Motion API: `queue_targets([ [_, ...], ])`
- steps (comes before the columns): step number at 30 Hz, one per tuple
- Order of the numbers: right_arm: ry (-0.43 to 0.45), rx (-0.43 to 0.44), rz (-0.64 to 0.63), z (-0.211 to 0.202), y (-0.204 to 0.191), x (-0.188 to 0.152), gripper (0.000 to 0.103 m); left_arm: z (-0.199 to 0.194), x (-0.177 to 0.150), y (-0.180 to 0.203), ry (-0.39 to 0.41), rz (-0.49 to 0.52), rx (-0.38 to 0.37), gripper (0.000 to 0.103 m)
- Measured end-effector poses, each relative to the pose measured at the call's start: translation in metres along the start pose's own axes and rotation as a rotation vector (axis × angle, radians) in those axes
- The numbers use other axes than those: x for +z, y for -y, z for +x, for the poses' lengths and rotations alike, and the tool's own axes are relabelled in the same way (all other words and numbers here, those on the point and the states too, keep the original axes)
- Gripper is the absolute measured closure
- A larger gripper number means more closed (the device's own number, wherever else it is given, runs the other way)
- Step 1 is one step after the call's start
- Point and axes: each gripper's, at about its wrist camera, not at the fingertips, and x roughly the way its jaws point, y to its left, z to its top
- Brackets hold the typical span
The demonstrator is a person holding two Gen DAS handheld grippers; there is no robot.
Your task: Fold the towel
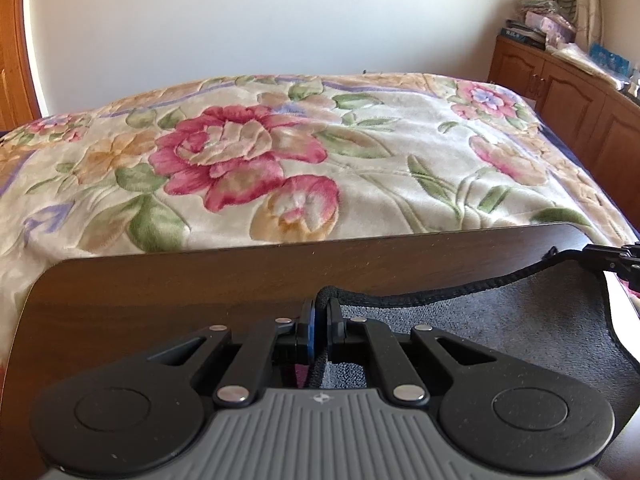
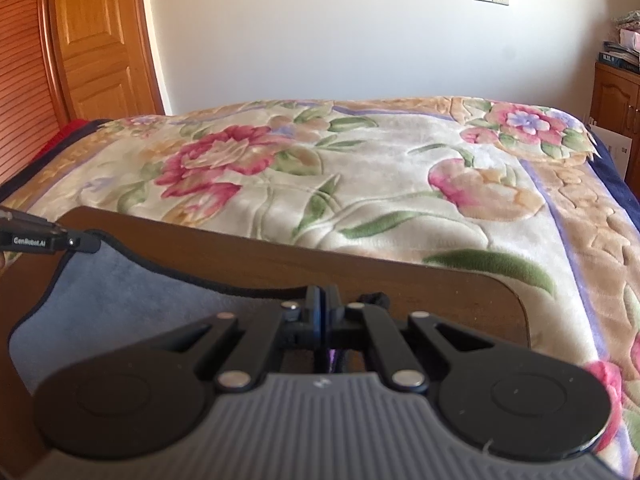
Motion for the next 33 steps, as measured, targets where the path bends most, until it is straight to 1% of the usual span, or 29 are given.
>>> queue_targets([
  [2, -0.005, -0.009, 0.003, 0.002, 0.000, -0.001, 0.099, 0.003, -0.002, 0.001, -0.007, 0.005, 0.013, 0.097],
  [3, -0.008, -0.011, 0.005, 0.003, 0.000, -0.002, 0.098, 0.003, -0.003, 0.002, -0.007, 0.010, 0.025, 0.089],
  [4, -0.010, -0.013, 0.011, 0.003, 0.001, -0.003, 0.096, 0.004, -0.004, 0.002, -0.006, 0.013, 0.038, 0.070],
  [5, -0.012, -0.023, 0.014, 0.004, 0.001, -0.003, 0.085, 0.004, -0.005, 0.001, -0.002, 0.011, 0.047, 0.059],
  [6, -0.012, -0.032, 0.013, 0.003, 0.001, -0.004, 0.067, 0.004, -0.006, 0.001, 0.001, 0.004, 0.056, 0.038],
  [7, -0.010, -0.036, 0.013, 0.003, 0.001, -0.005, 0.056, 0.003, -0.007, 0.000, 0.006, -0.005, 0.065, 0.028],
  [8, -0.006, -0.039, 0.014, 0.002, 0.001, -0.005, 0.038, 0.002, -0.007, -0.001, 0.013, -0.013, 0.071, 0.027],
  [9, 0.001, -0.039, 0.014, 0.000, 0.000, -0.006, 0.034, 0.001, -0.007, -0.002, 0.016, -0.021, 0.074, 0.027],
  [11, 0.000, -0.047, 0.006, -0.002, -0.001, -0.006, 0.034, 0.000, -0.007, -0.002, 0.016, -0.028, 0.074, 0.021],
  [12, -0.001, -0.054, 0.002, -0.003, -0.001, -0.006, 0.032, -0.001, -0.007, -0.001, 0.020, -0.027, 0.078, 0.015],
  [13, -0.001, -0.058, 0.000, -0.004, -0.002, -0.006, 0.032, -0.003, -0.007, 0.000, 0.025, -0.026, 0.083, 0.012],
  [14, 0.001, -0.058, 0.000, -0.005, -0.002, -0.005, 0.031, -0.004, -0.006, 0.001, 0.032, -0.024, 0.085, 0.011],
  [17, 0.012, -0.066, -0.002, -0.008, -0.002, -0.004, 0.019, -0.008, -0.005, 0.003, 0.035, -0.025, 0.076, 0.010],
  [18, 0.016, -0.070, -0.002, -0.009, -0.002, -0.004, 0.015, -0.008, -0.005, 0.004, 0.036, -0.025, 0.072, 0.007],
  [19, 0.020, -0.074, -0.002, -0.011, -0.003, -0.004, 0.012, -0.009, -0.005, 0.005, 0.037, -0.023, 0.071, 0.003],
  [20, 0.023, -0.075, -0.001, -0.012, -0.002, -0.004, 0.005, -0.010, -0.004, 0.005, 0.039, -0.021, 0.074, 0.003],
  [21, 0.026, -0.077, -0.001, -0.013, -0.003, -0.004, 0.000, -0.011, -0.005, 0.006, 0.040, -0.017, 0.078, 0.003],
  [23, 0.031, -0.084, -0.007, -0.016, -0.004, -0.005, 0.000, -0.012, -0.004, 0.009, 0.034, -0.009, 0.095, 0.003],
  [25, 0.019, -0.094, -0.010, -0.016, -0.005, -0.005, 0.000, -0.015, -0.006, 0.011, 0.034, -0.003, 0.108, 0.003],
  [33, 0.018, -0.100, -0.011, -0.029, -0.010, -0.004, 0.000, -0.032, -0.005, 0.018, 0.037, 0.018, 0.104, 0.003],
])
